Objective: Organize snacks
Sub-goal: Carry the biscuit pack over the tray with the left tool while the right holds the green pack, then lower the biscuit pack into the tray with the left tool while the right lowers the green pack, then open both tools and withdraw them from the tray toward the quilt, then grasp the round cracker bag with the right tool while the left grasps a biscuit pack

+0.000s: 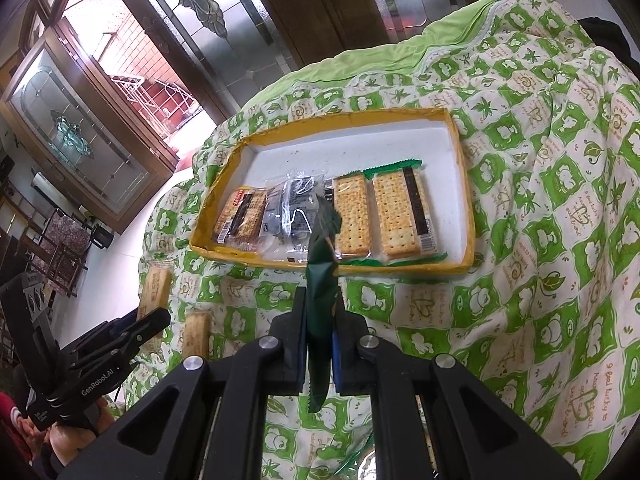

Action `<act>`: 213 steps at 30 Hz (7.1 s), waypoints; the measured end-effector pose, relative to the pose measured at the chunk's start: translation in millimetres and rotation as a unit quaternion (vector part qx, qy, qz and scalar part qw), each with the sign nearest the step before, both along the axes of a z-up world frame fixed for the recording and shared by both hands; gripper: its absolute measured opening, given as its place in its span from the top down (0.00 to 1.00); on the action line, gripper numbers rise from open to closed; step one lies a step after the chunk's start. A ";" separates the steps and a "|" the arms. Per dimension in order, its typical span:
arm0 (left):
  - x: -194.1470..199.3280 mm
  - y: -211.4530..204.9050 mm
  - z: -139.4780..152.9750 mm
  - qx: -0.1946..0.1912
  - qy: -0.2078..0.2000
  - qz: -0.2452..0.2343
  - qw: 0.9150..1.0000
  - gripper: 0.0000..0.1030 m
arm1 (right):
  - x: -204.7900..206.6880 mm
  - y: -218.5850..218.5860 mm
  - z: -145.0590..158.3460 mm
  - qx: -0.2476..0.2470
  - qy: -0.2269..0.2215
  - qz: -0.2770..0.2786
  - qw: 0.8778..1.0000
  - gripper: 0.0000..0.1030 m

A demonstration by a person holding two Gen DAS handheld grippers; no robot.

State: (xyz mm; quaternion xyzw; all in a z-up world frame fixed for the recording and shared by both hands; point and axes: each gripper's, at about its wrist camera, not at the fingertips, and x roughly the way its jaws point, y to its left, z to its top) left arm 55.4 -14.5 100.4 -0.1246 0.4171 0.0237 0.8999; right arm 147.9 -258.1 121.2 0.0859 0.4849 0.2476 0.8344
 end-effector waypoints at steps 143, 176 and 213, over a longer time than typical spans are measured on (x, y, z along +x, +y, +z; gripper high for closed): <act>125.1 7.4 -10.2 0.023 0.004 -0.010 1.000 0.26 | 116.3 55.7 -24.2 -0.016 -0.069 -0.053 0.996 0.33; 18.4 -22.9 -18.7 0.088 0.012 -0.013 0.996 0.15 | 2.8 16.0 -33.3 0.003 -0.030 -0.052 0.998 0.25; -57.4 6.7 -44.3 0.045 0.041 0.020 0.998 0.13 | -77.4 -33.1 -36.1 -0.023 0.075 -0.035 0.996 0.13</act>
